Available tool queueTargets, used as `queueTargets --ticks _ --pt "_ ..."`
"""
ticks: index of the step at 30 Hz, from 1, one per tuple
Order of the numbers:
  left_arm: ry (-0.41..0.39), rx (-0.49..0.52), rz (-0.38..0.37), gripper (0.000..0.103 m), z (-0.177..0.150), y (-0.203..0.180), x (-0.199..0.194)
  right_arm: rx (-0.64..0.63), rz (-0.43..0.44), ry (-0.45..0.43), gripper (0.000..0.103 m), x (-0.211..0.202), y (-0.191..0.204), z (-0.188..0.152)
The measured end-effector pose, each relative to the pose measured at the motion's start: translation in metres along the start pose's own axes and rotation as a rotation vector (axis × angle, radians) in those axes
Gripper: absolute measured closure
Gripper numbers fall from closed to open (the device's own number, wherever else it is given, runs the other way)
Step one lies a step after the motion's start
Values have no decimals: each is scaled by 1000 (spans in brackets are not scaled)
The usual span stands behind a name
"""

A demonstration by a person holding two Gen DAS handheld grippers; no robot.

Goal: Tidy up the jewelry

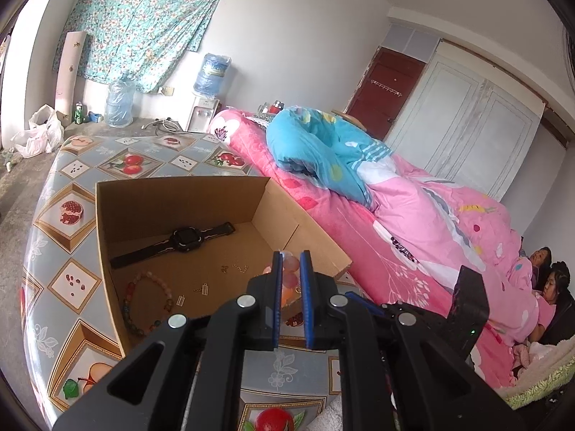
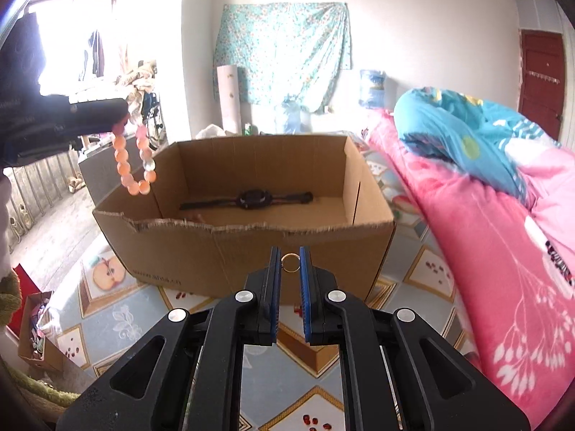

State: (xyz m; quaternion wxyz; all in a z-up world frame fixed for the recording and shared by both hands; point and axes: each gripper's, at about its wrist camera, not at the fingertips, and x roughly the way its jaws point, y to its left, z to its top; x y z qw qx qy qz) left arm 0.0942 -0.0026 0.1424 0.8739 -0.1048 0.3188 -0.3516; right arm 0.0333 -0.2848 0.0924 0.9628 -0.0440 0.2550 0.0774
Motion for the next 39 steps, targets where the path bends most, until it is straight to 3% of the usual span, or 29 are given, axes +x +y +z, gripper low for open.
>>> queueTargets --ticks 5,10,15,17,25,30,32,39 --pt "57 -32 -29 94 15 10 33 7 85 -36 95 7 -20 46" --pt "160 -68 -31 94 15 22 80 68 187 62 95 46 -39 75" --pt "301 -96 15 93 -4 36 129 101 251 164 95 81 -48 82" --pt "331 -104 42 83 -13 42 138 101 267 201 95 90 -47 85" --pt "234 -128 99 80 -11 55 101 85 323 376 95 133 -37 105" --pt "106 -113 176 68 -3 60 52 56 275 431 91 162 -30 116" --pt "61 -113 213 57 -2 62 34 57 241 422 87 164 -30 119" --pt "-35 -111 328 45 -1 84 -20 105 179 318 83 134 -41 125"
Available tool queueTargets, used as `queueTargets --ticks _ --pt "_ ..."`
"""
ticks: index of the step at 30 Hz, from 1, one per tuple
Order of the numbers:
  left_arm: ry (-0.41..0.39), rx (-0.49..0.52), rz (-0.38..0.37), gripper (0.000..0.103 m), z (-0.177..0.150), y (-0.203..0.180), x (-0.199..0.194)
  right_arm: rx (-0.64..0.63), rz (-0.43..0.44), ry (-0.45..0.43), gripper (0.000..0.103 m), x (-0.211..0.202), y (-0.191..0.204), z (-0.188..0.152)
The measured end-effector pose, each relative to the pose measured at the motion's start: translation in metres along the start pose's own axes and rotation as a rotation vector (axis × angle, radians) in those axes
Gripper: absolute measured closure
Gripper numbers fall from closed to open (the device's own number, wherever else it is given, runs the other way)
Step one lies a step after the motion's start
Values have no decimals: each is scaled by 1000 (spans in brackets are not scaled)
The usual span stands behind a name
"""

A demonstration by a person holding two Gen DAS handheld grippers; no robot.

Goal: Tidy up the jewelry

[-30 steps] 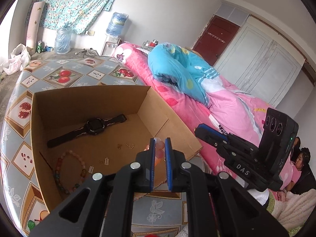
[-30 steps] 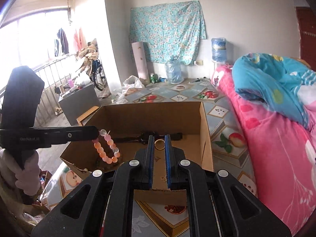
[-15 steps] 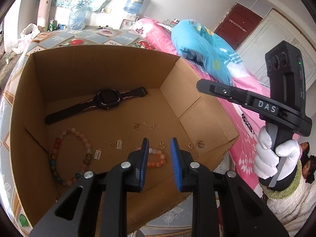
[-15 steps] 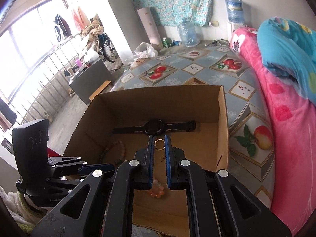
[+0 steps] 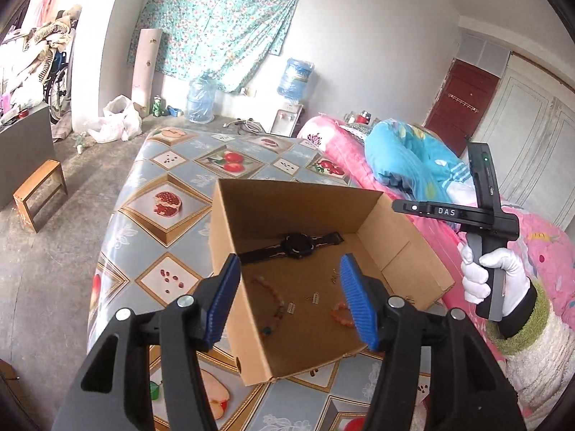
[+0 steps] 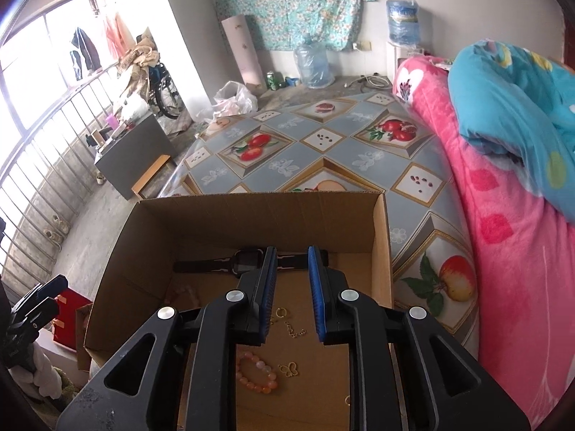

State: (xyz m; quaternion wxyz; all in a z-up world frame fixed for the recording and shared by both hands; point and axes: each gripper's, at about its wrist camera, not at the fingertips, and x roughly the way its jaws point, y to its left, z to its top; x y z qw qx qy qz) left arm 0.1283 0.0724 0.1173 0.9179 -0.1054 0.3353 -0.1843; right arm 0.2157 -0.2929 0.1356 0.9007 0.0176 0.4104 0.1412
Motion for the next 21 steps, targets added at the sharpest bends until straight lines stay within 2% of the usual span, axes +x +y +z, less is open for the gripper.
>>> queueTargets --ticks 4,5,7,10,14,17,21 --pt "27 -59 7 41 -8 21 -1 33 -63 -76 70 -32 -11 -12" --pt "42 -77 4 40 -12 24 1 53 -75 -84 64 -38 -17 -16" --pt "72 -110 -14 38 -19 30 8 116 -67 -78 60 -44 -31 -27" --pt "123 -177 -53 36 -30 38 22 236 -9 -13 60 -37 -56 -48" --pt "182 -279 -132 36 -42 42 44 348 106 141 58 -5 -71 -75" --pt "208 -297 -181 35 -46 36 53 331 93 141 59 -7 -64 -80" --pt "194 -270 -120 33 -45 28 50 328 107 154 59 -13 -56 -89"
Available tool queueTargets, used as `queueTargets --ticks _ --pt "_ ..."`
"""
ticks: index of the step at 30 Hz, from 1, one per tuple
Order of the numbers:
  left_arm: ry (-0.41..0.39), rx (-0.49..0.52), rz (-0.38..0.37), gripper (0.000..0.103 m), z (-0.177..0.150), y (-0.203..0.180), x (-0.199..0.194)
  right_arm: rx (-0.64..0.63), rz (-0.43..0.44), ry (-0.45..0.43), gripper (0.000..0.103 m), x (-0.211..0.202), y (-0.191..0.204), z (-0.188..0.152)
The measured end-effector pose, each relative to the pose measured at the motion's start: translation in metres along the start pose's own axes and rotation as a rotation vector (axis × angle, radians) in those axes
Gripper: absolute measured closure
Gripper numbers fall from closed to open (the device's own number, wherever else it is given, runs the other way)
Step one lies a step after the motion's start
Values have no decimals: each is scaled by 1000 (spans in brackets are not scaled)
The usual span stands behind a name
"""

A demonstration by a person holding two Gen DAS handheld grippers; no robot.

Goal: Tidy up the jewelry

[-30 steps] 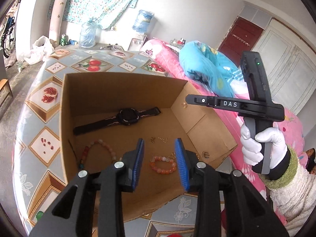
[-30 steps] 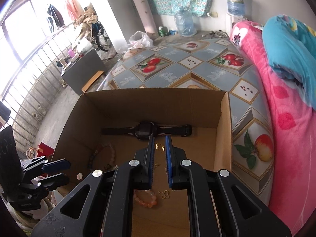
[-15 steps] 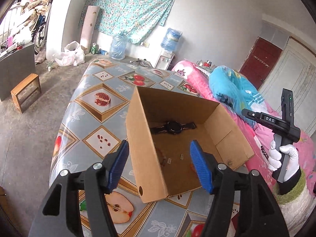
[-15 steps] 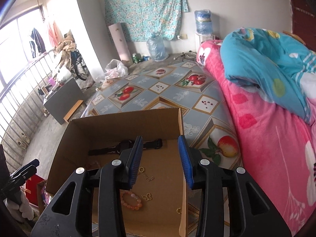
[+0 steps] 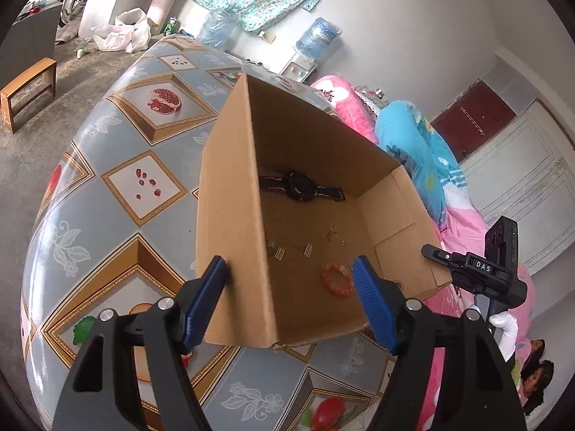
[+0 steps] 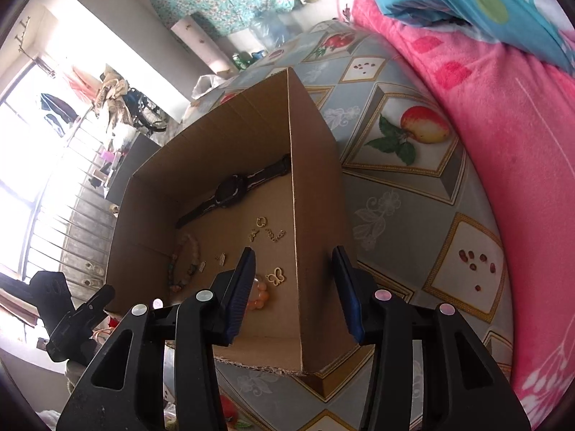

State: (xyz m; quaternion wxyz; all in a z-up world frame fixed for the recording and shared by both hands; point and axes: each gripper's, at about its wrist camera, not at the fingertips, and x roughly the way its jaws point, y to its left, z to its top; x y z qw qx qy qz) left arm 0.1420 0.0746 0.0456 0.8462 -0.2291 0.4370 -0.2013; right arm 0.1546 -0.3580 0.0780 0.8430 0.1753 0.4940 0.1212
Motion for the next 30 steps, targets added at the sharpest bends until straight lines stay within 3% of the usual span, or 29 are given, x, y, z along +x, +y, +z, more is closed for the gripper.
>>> queueTargets --ticks 8,13,19,25,30 --pt "-17 -9 59 31 -21 -1 -21 14 33 -8 59 -10 4 -31" --pt "-48 -29 58 31 -46 -2 -36 17 33 -36 59 -19 3 -54" --pt "-80 39 94 31 -60 -12 -44 15 43 -106 59 -26 2 -67" --pt "-213 146 269 27 -80 -32 -75 -6 -26 -321 51 -62 7 -100" --pt "-307 250 413 8 -103 -61 -92 -78 -95 -437 41 -89 17 -134"
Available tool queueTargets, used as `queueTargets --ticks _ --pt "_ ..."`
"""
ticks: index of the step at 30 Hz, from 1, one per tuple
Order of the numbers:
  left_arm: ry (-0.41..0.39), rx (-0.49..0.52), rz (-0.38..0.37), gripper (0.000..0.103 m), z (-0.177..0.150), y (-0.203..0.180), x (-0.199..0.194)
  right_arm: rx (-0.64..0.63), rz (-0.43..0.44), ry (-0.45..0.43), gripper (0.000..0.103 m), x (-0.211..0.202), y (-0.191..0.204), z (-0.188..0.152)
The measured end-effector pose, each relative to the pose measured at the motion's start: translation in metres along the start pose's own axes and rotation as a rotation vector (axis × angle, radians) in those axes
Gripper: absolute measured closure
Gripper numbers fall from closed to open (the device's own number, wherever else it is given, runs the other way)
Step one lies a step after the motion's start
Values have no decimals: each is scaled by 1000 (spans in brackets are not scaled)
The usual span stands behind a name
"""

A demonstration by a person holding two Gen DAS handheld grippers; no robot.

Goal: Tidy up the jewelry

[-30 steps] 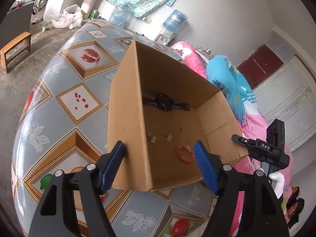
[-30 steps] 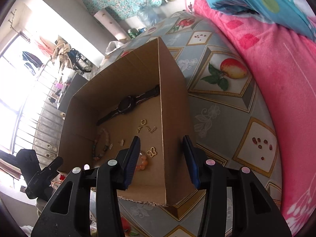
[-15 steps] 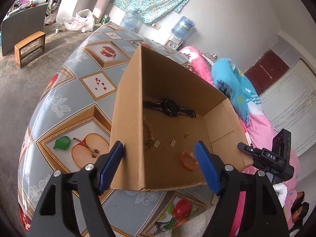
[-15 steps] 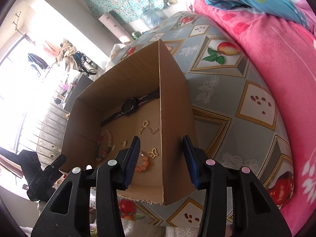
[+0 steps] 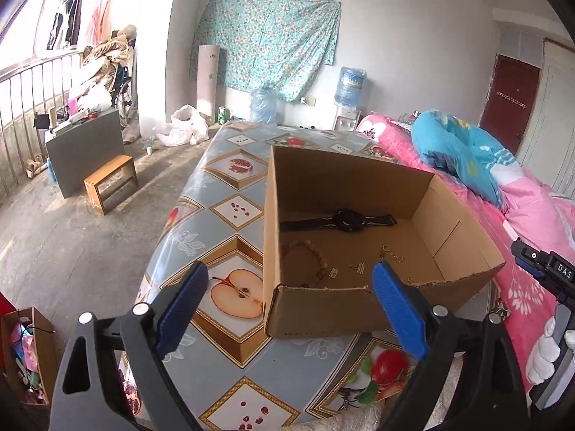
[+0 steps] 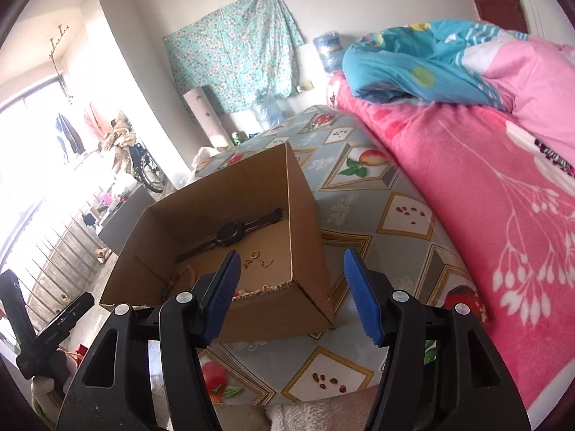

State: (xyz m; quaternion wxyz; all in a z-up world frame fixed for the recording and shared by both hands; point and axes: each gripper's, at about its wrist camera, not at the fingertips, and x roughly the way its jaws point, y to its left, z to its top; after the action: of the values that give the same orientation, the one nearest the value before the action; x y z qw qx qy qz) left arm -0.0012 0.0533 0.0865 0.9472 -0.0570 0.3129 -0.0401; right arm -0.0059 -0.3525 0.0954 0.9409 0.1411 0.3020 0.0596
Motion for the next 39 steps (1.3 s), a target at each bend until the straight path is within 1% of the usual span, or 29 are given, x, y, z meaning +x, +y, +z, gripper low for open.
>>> queueTargets --ticks 2,5,8,13,14,16,17,20,24,27,29,33,39 --pt "-26 21 12 6 -4 -9 -9 -52 -9 -31 35 -11 8 -8" --pt "-18 64 -5 6 -9 -27 -13 -132 -19 -49 26 -22 20 -22" --pt "2 80 -38 6 -17 -41 -11 -182 -12 -22 23 -20 30 -34" --pt "36 113 -58 6 -26 -62 -4 -198 16 35 18 -10 37 -42" --pt "44 128 -55 6 -28 -66 -2 -201 15 50 18 -8 39 -44" --pt "82 156 -22 6 -32 -73 3 -209 -2 82 18 -3 41 -47" --pt "105 153 -5 6 -33 -75 8 -211 -11 99 18 1 42 -48" --pt "166 99 23 6 -34 -72 18 -205 -15 153 18 10 43 -51" --pt "196 64 62 6 -30 -71 25 -196 7 202 18 22 48 -55" --pt "236 37 70 6 -29 -68 33 -207 20 221 18 29 54 -55" --pt "250 24 77 6 -29 -67 36 -212 22 232 18 34 56 -56" --pt "256 32 97 6 -27 -70 40 -214 22 247 18 40 57 -55" --pt "269 39 96 6 -27 -72 44 -213 18 256 18 42 57 -54"
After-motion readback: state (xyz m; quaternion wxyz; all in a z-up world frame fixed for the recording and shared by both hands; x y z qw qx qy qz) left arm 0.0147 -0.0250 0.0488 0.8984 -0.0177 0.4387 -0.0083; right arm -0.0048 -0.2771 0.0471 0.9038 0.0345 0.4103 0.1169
